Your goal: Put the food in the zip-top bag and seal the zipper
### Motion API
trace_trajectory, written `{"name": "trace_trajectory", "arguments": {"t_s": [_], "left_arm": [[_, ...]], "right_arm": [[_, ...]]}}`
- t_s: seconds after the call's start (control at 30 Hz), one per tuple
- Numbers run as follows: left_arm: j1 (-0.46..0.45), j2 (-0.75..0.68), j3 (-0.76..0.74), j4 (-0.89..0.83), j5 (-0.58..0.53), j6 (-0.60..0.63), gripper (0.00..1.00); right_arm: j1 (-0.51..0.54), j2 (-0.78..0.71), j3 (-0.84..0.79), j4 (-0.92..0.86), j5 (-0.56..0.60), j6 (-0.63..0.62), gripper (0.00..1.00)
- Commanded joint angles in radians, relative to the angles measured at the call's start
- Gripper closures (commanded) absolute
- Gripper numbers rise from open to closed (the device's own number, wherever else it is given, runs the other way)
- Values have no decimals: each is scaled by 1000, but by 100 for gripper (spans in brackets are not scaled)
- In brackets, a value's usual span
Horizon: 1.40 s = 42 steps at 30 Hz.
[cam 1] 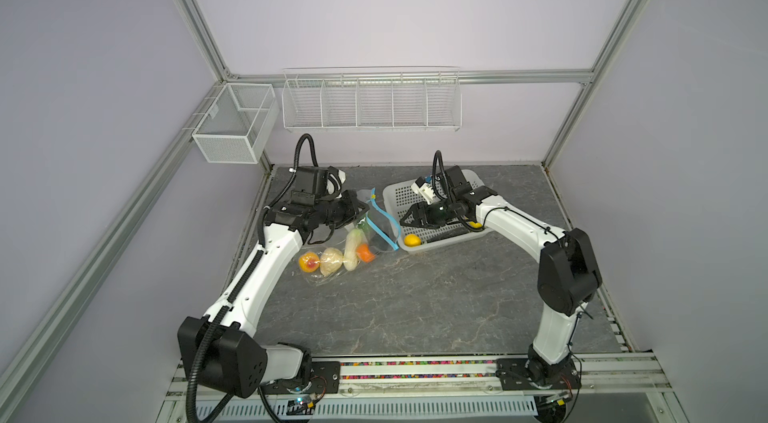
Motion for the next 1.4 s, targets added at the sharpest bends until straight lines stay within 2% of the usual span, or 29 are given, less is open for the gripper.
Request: {"name": "trace_trajectory", "arguments": {"t_s": [0.0, 0.13, 0.33, 0.47, 0.77, 1.03, 1.37], "left_arm": [[-4, -30, 15, 25, -20, -18, 100], [-4, -43, 11, 24, -28, -20, 100], [2, -48, 9, 10, -29, -6, 100], [8, -47, 9, 11, -26, -3, 100], [28, -56, 17, -3, -23, 2, 100], [57, -85, 85, -81, -56, 22, 100], [114, -172, 116, -106, -37, 5, 100]], "right_arm": [[15, -9, -11, 74, -74, 92, 42], [42, 37, 15, 78, -86, 105, 46], [50, 68, 40, 108, -107, 128, 59], [55, 82, 52, 106, -115, 134, 72], [68, 68, 85, 105, -114, 136, 92], [94, 55, 182, 61, -94, 122, 93], [129, 43, 326, -36, -39, 102, 93]]}}
